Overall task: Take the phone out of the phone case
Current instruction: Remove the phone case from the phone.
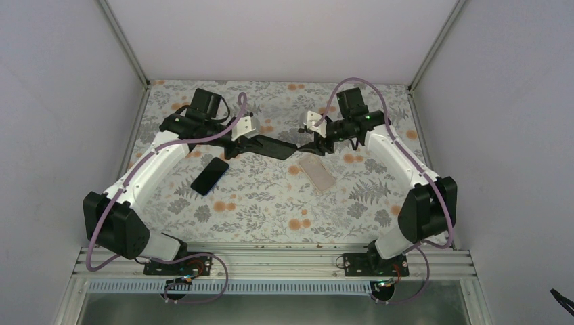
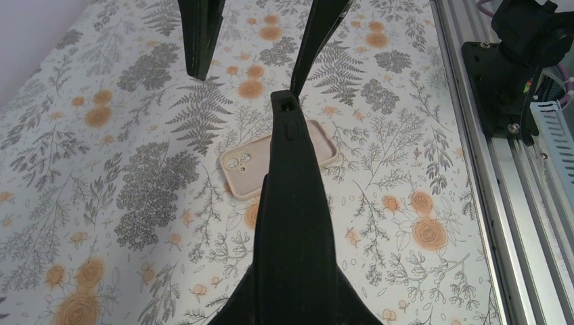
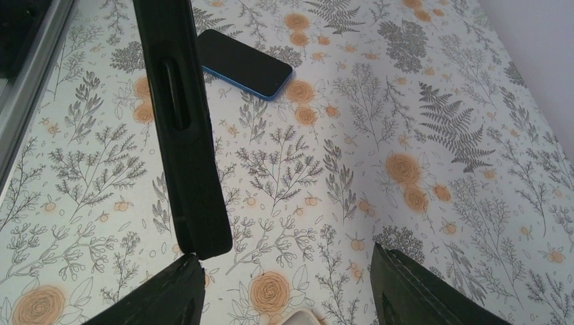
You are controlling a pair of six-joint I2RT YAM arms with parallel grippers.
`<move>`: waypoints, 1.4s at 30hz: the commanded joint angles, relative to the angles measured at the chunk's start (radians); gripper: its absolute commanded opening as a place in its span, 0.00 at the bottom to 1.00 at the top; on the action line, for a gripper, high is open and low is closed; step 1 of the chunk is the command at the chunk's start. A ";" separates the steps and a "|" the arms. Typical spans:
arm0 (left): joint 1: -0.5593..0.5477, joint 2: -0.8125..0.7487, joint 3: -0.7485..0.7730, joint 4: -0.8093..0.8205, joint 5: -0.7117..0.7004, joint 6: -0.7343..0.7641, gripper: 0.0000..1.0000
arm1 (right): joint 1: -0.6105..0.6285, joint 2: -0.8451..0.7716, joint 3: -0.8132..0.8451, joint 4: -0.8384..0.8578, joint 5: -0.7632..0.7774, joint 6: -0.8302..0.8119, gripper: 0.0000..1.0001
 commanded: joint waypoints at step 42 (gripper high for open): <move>-0.037 -0.117 -0.063 0.313 -0.043 -0.146 0.02 | 0.326 0.399 0.539 -0.547 -0.425 -0.206 0.64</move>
